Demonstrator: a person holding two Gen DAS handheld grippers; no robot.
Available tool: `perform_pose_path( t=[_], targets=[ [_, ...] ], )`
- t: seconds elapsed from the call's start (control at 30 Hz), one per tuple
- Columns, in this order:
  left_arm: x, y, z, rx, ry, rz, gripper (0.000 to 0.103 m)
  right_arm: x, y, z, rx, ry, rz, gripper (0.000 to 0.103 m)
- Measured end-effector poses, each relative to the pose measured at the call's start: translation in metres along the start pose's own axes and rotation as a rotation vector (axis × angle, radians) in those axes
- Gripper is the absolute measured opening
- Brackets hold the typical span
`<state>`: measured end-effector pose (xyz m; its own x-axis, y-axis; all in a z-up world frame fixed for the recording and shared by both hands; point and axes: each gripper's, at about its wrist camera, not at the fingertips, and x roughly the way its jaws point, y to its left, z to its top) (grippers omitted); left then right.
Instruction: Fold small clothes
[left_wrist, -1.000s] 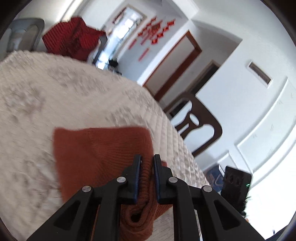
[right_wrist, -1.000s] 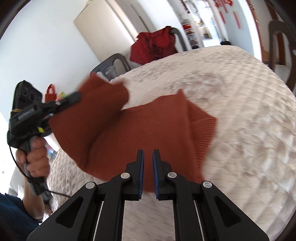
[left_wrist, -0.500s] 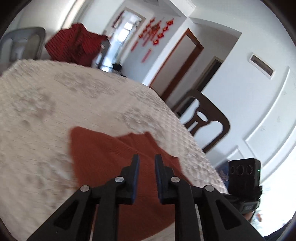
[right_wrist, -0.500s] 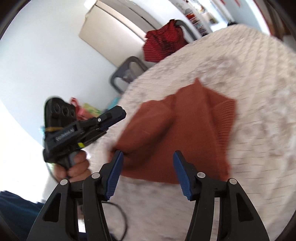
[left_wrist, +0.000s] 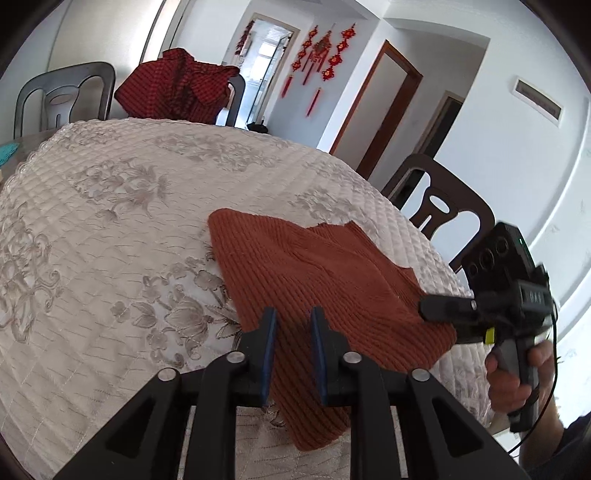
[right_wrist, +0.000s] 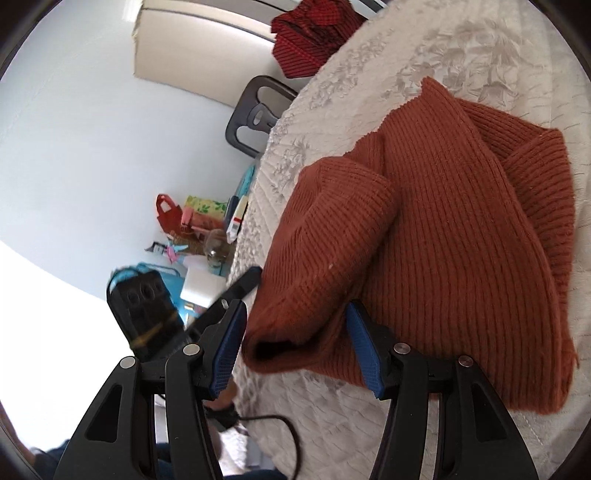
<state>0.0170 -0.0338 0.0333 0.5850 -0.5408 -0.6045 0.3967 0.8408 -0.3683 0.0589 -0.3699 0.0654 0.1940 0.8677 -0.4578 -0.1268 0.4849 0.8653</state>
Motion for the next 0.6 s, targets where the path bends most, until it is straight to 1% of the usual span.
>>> perform_pose_path(
  t=[0.1, 0.2, 0.27, 0.33, 0.37, 0.43, 0.5, 0.6],
  targets=[
    [0.0, 0.0, 0.0, 0.009, -0.002, -0.009, 0.025, 0.003, 0.0, 0.007, 0.03, -0.006, -0.016, 0.057],
    [0.001, 0.002, 0.0, 0.005, 0.0, -0.016, 0.025, 0.006, 0.004, 0.009, 0.02, -0.007, -0.043, 0.056],
    [0.001, 0.003, 0.0, 0.005, 0.001, -0.014, 0.025, 0.011, 0.006, 0.009, 0.002, -0.005, -0.071, 0.05],
    [0.001, 0.003, 0.0, 0.006, 0.001, -0.011, 0.025, 0.014, 0.007, 0.01, -0.023, -0.003, -0.11, 0.022],
    [0.001, 0.003, 0.0, 0.008, 0.001, -0.01, 0.025, 0.016, 0.007, 0.009, -0.029, -0.003, -0.12, 0.018],
    [0.0, 0.001, 0.001, 0.014, 0.002, -0.008, 0.025, 0.015, 0.006, 0.01, -0.04, -0.014, -0.129, 0.016],
    [-0.001, -0.002, 0.005, 0.02, -0.003, -0.008, 0.025, 0.01, 0.01, 0.011, -0.068, -0.032, -0.135, 0.015],
    [-0.004, -0.011, 0.013, 0.032, -0.023, -0.021, 0.025, -0.009, 0.021, 0.017, -0.13, -0.084, -0.136, 0.014]
  ],
)
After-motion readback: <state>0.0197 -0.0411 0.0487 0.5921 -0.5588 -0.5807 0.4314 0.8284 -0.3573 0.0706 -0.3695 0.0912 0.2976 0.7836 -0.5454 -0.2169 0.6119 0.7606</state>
